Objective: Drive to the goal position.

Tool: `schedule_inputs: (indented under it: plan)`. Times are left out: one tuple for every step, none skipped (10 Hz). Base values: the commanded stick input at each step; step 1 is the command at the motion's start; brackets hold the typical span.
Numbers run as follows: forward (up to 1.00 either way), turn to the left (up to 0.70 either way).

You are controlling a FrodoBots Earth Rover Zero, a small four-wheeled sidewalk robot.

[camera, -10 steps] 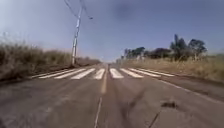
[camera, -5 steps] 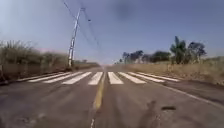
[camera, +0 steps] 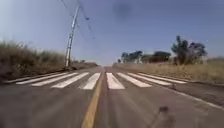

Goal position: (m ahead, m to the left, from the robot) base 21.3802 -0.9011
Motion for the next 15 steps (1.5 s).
schedule_inputs:
  plan:
    - [1.0, 0.0]
    - [1.0, 0.0]
    - [1.0, 0.0]
    - [1.0, 0.0]
    - [1.0, 0.0]
    - [1.0, 0.0]
    - [1.0, 0.0]
    - [1.0, 0.0]
    - [1.0, 0.0]
    - [1.0, 0.0]
    - [1.0, 0.0]
    - [1.0, 0.0]
    - [1.0, 0.0]
    - [1.0, 0.0]
    - [1.0, 0.0]
